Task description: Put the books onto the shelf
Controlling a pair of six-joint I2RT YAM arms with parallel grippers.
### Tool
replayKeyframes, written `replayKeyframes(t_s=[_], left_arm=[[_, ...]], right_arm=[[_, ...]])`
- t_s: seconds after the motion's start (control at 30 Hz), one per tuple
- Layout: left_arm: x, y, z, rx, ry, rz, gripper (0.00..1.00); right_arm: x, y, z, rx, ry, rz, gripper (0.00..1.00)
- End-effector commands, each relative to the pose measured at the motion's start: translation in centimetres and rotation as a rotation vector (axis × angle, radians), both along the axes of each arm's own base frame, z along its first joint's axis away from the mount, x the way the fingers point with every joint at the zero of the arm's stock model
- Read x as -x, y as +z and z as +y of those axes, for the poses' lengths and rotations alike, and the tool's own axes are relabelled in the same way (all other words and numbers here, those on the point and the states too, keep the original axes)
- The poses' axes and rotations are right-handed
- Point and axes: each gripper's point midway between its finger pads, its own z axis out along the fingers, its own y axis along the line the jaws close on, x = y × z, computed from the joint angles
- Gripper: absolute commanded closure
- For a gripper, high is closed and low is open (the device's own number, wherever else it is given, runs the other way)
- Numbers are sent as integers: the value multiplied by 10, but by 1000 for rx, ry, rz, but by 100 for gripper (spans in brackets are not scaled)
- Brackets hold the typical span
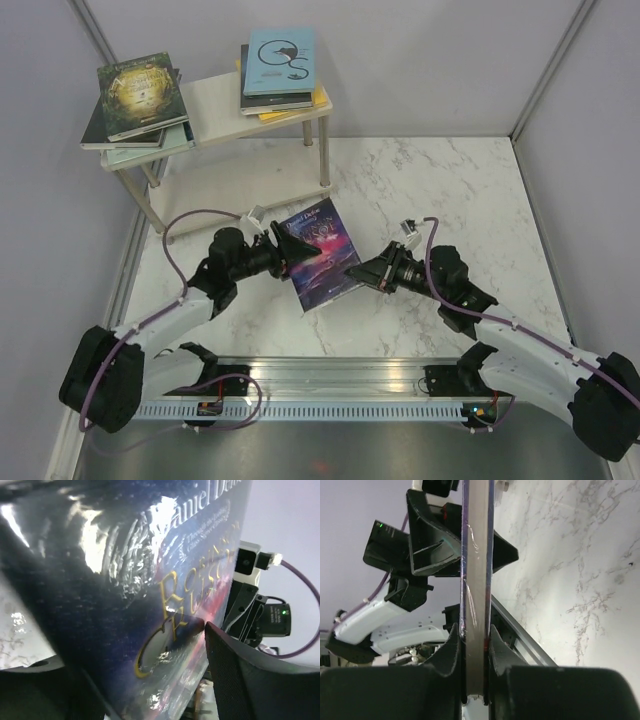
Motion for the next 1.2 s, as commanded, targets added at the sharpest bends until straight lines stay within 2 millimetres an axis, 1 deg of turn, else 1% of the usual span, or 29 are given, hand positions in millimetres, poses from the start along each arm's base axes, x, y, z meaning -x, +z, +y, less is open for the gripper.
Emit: replayKeyframes(t_s=[0.0,0.07,0.17,0.2,0.23,0.3,0.33,0.37,0.4,0.43,0.5,0.53,0.6,0.63,0.7,0.73,0.77,0.8,0.83,0.87,0.9,0.93,0.97,1.0,1.03,1.07,1.1,1.13,1.17], left_arm=[[-10,9,22,-199,75,-117,25],[-12,14,31,-234,108,-154,21],[-12,8,46,-304,144,-140,15],[-11,12,51,-320,163,-154,14],[-12,1,64,-397,202,-129,7],[-10,-1,79,-460,253,-130,1],[-13,-4,88,-507,294,-133,0],[-9,-10,94,-535,300,-114,0],[-8,-11,97,-544,311,-119,0],[-6,-13,101,-554,323,-124,0],[-3,-18,103,-562,328,-118,0],[-2,-23,105,-571,328,-113,0],[-1,-31,107,-592,323,-103,0],[-2,-34,109,-604,328,-100,0],[-1,-42,112,-626,328,-92,0],[-2,-43,113,-639,331,-94,0],[-2,-46,115,-650,332,-92,0],[-2,-48,115,-658,329,-91,0],[-3,-50,116,-664,329,-89,0],[-3,-51,116,-667,327,-87,0],[-2,-52,116,-669,324,-83,0],[-2,-53,115,-669,320,-80,0],[-2,-54,115,-669,317,-78,0],[-1,-55,114,-666,315,-74,0],[0,-55,114,-663,310,-72,0],[1,-55,113,-658,308,-71,0],[1,-55,112,-652,306,-71,0],[2,-54,112,-646,305,-73,0],[2,-54,112,-643,306,-75,0]], right_arm=[[-8,45,-3,-9,-28,-142,100],[-10,49,-4,-10,-36,-145,100],[-13,52,-6,-15,-49,-134,100],[-16,52,-8,-9,-62,-135,100],[-18,61,-9,-17,-70,-152,100],[-25,65,-15,1,-97,-153,100],[-28,79,-16,-3,-101,-184,100],[-30,83,-18,7,-108,-186,100],[-34,91,-21,10,-121,-199,100],[-36,106,-22,12,-123,-222,100],[-43,122,-25,13,-140,-245,100],[-44,141,-26,7,-148,-265,100],[-52,154,-27,25,-163,-282,100],[-54,170,-29,36,-180,-286,100],[-60,183,-30,51,-193,-295,100],[-61,204,-32,37,-205,-320,100],[-62,214,-33,32,-212,-336,100],[-69,218,-30,36,-215,-336,100],[-69,241,-31,12,-221,-372,100],[-72,250,-30,6,-222,-385,100],[-83,251,-25,14,-222,-375,100],[-85,275,-25,-13,-230,-413,100],[-90,282,-23,-19,-229,-420,100],[-107,278,-17,-10,-235,-394,100],[-111,301,-17,-39,-239,-426,100],[-118,308,-14,-50,-236,-432,100],[-138,300,-3,-36,-226,-406,100],[-141,325,-2,-72,-228,-438,100],[-149,330,2,-84,-227,-437,100]])
